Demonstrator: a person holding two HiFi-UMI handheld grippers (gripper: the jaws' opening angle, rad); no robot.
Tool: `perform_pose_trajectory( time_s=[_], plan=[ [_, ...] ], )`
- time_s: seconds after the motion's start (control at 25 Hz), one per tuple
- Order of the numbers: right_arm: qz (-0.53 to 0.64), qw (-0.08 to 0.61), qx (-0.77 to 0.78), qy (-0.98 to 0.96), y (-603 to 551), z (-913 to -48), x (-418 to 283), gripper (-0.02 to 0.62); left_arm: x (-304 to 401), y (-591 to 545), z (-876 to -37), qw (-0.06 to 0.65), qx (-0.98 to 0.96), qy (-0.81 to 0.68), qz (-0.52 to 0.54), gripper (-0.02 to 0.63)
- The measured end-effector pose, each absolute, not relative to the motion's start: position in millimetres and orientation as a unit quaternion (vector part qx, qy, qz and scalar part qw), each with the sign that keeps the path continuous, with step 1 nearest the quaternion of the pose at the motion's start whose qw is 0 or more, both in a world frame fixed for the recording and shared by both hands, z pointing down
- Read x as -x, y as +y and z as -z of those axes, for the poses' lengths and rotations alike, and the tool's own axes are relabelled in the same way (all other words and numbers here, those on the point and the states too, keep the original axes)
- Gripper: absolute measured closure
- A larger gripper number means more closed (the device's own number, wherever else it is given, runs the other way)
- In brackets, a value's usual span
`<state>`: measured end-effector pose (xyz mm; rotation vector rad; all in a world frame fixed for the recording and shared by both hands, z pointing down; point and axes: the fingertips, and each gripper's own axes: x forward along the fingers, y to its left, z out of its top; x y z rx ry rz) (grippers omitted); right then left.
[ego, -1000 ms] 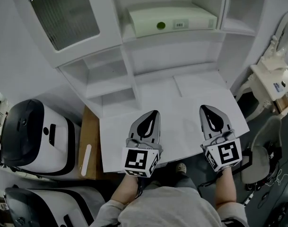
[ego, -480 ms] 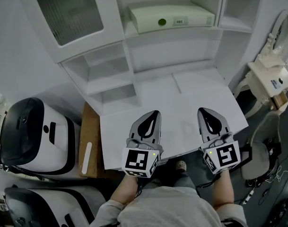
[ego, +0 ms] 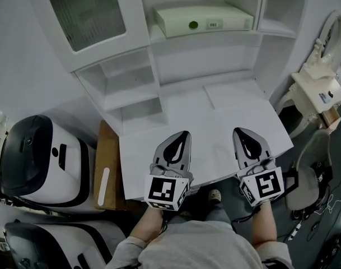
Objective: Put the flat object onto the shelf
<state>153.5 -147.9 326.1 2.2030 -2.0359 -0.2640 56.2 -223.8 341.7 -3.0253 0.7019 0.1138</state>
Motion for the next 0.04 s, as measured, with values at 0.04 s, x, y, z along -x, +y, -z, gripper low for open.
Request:
perform_pose_trajectory(
  time_s=[0.04],
  plan=[
    [0.087,0.065,-0.730,-0.675,-147.7,-326.2,-151.9,0.587,-55.0,-223.4,-341.7,0.017,0.973,0.225,-0.037,0.592]
  ],
)
